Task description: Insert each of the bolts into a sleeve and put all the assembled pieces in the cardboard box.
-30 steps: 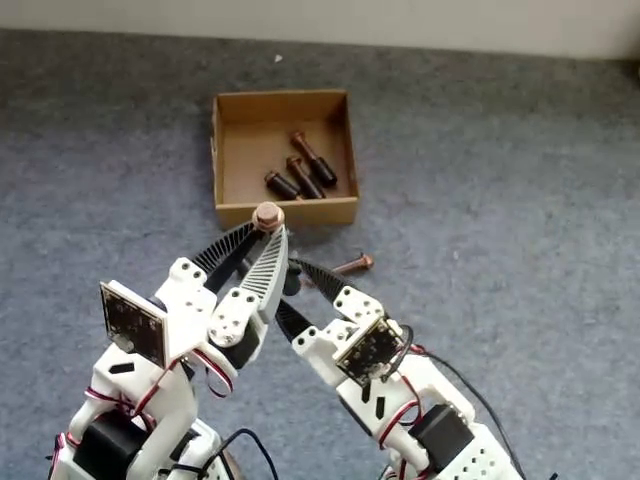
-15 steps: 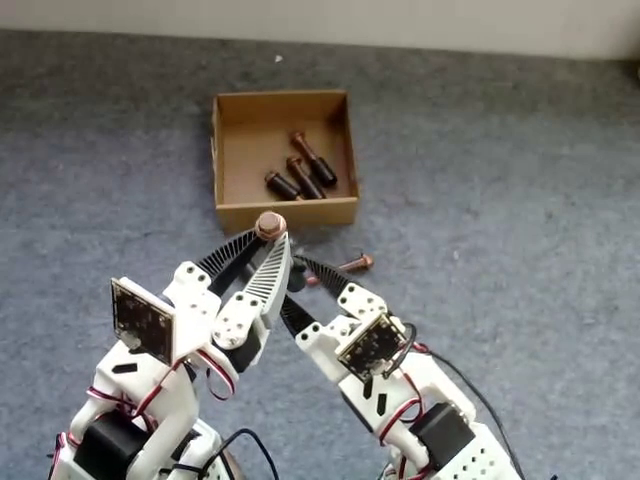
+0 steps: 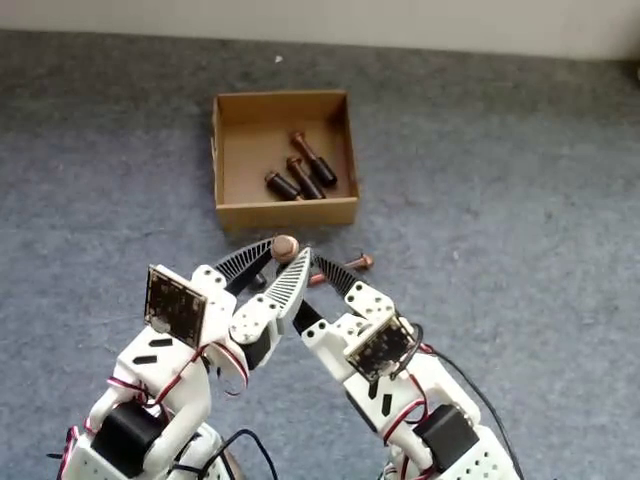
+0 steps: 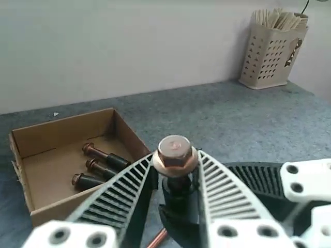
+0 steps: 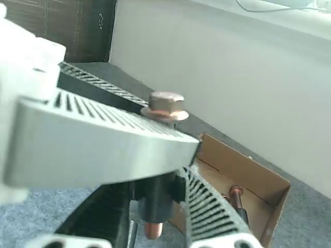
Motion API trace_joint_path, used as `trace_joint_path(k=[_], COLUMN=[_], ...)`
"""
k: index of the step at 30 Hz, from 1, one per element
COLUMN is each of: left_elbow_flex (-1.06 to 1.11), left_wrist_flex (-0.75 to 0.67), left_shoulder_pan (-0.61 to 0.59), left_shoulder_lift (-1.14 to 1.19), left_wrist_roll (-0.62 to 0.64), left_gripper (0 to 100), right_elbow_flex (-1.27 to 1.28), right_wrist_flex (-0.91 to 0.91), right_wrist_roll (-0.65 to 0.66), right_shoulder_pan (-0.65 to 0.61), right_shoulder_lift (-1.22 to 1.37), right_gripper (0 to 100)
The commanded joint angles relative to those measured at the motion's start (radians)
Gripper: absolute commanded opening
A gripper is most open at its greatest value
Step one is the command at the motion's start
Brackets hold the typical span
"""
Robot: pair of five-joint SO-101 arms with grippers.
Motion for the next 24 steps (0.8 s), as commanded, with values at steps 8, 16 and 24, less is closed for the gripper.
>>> trace_joint_path(k=[8, 16, 24], left_elbow_flex=[-0.087, -0.099, 0.122], left_wrist_flex=[0.140, 0.305, 0.253], left_shoulder_pan=[-0.010, -0.097, -0.447], left_shoulder_lift=[-0.004, -0.004, -0.005], left_wrist_roll=[-0.086, -0.288, -0.400], left_gripper=[16, 16, 1], right_elbow_flex=[-0.091, -0.081, -0.076], right_wrist_flex=[-0.008, -0.007, 0.183], right_wrist_roll=[0.002, 0.002, 0.009], right_shoulder_pan=[0.088, 0.171, 0.288], right_shoulder_lift=[-0.024, -0.016, -0.015], right_gripper=[0.6, 0.6, 0.5])
